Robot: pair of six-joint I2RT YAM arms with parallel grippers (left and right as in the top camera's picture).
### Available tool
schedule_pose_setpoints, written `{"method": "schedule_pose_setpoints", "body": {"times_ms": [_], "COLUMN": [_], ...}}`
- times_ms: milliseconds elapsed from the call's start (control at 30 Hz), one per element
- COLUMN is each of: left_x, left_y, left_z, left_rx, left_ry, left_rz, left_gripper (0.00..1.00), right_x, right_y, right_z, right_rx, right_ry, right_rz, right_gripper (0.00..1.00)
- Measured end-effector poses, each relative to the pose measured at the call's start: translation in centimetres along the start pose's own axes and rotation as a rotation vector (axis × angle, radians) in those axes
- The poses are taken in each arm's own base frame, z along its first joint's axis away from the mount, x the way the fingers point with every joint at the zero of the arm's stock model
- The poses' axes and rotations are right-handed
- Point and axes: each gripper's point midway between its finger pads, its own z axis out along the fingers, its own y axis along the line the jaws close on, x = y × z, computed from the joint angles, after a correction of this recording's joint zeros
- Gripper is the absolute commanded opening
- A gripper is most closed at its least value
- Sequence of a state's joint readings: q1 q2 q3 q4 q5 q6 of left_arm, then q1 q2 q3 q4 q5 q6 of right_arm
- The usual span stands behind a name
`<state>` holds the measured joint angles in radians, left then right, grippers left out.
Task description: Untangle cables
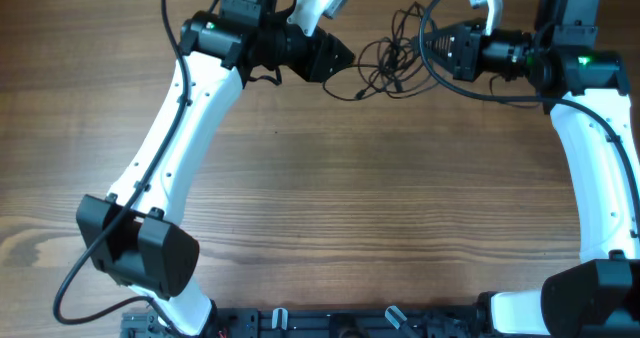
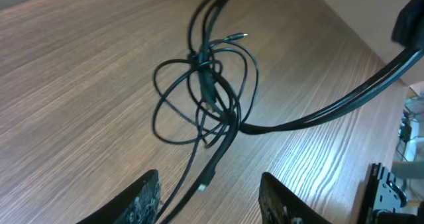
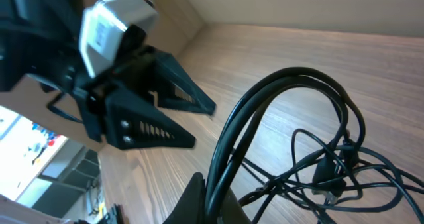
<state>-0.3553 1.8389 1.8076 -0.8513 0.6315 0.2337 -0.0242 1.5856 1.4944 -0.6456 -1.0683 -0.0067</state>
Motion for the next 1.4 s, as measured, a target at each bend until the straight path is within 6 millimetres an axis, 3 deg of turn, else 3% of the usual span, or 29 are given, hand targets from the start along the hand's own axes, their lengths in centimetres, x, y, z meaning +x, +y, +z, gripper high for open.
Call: {"method": "schedule_pose_setpoints", "body": {"times_ms": [100,500,667,1000,1133,1400], "left_x": [0.2,2.2,2.5,3.4,3.5,4.0], "left_y": [-0.2,0.9,1.7,5.0,6.5,11.7], "left_z": [0.6,3.3,3.6,3.2,2.7,-1.0], "left_rx": [0.013,0.03,-0.001,-0.192,-0.26,-0.41], "left_ry": [0.011,0.08,0.09,0.14,0.146,0.131], "left_rz": [0.005,-0.012,-0.011,0.003,-0.001,-0.066], "left_gripper": [0.39,0.43,0.04,0.04,0.04,0.04], "right_x": [-0.4,-1.5,-1.6,-1.6,-1.1,1.4], "right_y": [0.3,1.3,1.7,1.7,0.3,-5.3], "right_z": [0.0,-0.1,-0.2,-0.2,-0.2,-1.2], "right_rx": [-0.015,-0.071,-0.091,-0.087,-0.003,0.337], "right_ry": [-0.012,-0.043,-0.045,-0.047,-0.035,0.024], "right_rz": [-0.008,-0.012,-0.013,-0.011,0.037,0.162], "right_gripper": [0.05,0.05,0.04,0.04,0.04,0.04]}}
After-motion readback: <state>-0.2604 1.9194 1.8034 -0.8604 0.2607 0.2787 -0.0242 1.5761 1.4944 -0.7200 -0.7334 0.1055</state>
